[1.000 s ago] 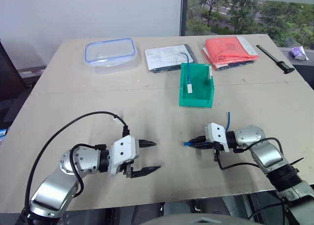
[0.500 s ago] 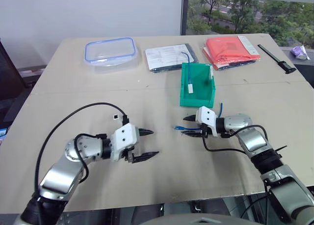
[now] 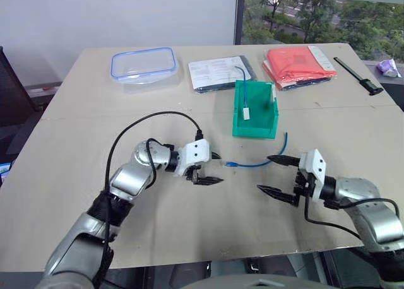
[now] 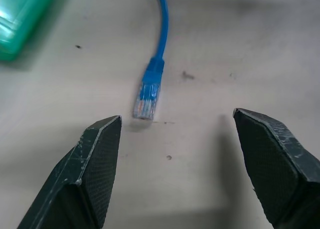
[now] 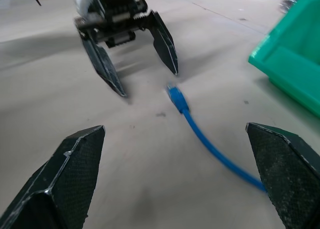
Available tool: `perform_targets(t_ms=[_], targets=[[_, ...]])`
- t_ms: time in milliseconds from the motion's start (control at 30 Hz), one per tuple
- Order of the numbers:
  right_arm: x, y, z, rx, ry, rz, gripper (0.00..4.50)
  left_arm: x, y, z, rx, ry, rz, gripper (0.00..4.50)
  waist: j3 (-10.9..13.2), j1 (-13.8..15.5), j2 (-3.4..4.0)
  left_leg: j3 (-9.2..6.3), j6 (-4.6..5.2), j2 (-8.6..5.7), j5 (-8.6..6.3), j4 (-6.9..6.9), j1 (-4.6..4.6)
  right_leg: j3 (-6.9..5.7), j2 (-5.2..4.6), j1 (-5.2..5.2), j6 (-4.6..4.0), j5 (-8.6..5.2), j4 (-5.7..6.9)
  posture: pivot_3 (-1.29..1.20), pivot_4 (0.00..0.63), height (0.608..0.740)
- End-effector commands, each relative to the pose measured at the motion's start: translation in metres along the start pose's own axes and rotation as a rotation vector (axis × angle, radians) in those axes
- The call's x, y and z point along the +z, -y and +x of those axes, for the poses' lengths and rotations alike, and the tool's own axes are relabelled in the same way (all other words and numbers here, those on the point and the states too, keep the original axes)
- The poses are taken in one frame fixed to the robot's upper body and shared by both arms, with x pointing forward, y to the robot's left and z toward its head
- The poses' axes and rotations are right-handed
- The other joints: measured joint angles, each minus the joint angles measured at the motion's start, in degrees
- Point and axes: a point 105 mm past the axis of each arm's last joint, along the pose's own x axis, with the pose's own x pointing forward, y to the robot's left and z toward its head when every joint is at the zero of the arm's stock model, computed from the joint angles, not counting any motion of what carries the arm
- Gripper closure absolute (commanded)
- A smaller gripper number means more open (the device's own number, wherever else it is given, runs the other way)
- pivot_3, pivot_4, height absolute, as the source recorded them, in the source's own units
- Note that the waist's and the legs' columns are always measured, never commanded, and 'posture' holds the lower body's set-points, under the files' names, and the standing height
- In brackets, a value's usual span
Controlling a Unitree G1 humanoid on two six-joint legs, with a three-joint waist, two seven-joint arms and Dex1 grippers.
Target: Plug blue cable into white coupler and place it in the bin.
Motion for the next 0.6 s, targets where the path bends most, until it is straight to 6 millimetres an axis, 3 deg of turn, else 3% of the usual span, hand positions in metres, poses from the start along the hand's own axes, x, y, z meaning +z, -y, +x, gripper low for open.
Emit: perform_targets(t_ms=[33, 133, 200, 233, 367, 600], targets=[[0.011, -0.002, -0.006, -0.031, 0.023, -0.024, 0.04, 0.000, -0.004, 0.004, -0.041, -0.009, 0.050, 0.82, 0.01, 0.13, -0.02, 0.00, 0.00, 0.00, 0.00, 0.01, 0.00, 0.00, 0.00, 0.00, 0.00, 0.00, 0.00, 0.00, 0.150, 0.737], [0.010, -0.004, -0.008, -0.055, 0.022, -0.017, 0.00, -0.002, -0.004, 0.007, -0.068, -0.017, 0.060, 1.56, 0.01, 0.18, -0.03, -0.01, 0.00, -0.01, 0.00, 0.03, -0.02, 0.01, -0.02, 0.00, 0.00, 0.00, 0.00, 0.00, 0.150, 0.737], [0.008, -0.005, -0.009, -0.060, 0.012, -0.017, 0.00, -0.003, -0.005, 0.009, -0.077, -0.019, 0.066, 2.36, 0.01, 0.17, -0.04, -0.03, 0.00, -0.01, 0.00, 0.06, -0.04, 0.01, -0.02, 0.01, 0.01, 0.00, 0.00, 0.00, 0.150, 0.737], [0.007, -0.006, -0.009, -0.061, 0.006, -0.018, 0.00, -0.004, -0.005, 0.010, -0.079, -0.021, 0.068, 2.49, 0.00, 0.18, -0.04, -0.03, 0.00, -0.01, 0.00, 0.06, -0.04, 0.01, -0.02, 0.01, 0.01, 0.00, 0.00, 0.00, 0.150, 0.737], [0.004, -0.010, -0.009, -0.061, 0.002, -0.002, 0.00, -0.007, -0.005, 0.012, -0.078, -0.022, 0.069, 4.46, 0.00, 0.19, -0.04, -0.05, 0.01, -0.03, 0.00, 0.06, -0.06, 0.01, -0.02, 0.01, 0.04, 0.01, -0.01, 0.00, 0.150, 0.737], [-0.006, -0.021, -0.005, -0.028, 0.004, 0.090, 0.00, -0.005, -0.003, 0.014, -0.050, 0.032, 0.034, 4.46, -0.01, 0.20, -0.06, -0.07, 0.01, -0.01, 0.00, 0.08, -0.05, 0.00, -0.02, 0.02, 0.04, 0.01, 0.00, 0.00, 0.150, 0.737]])
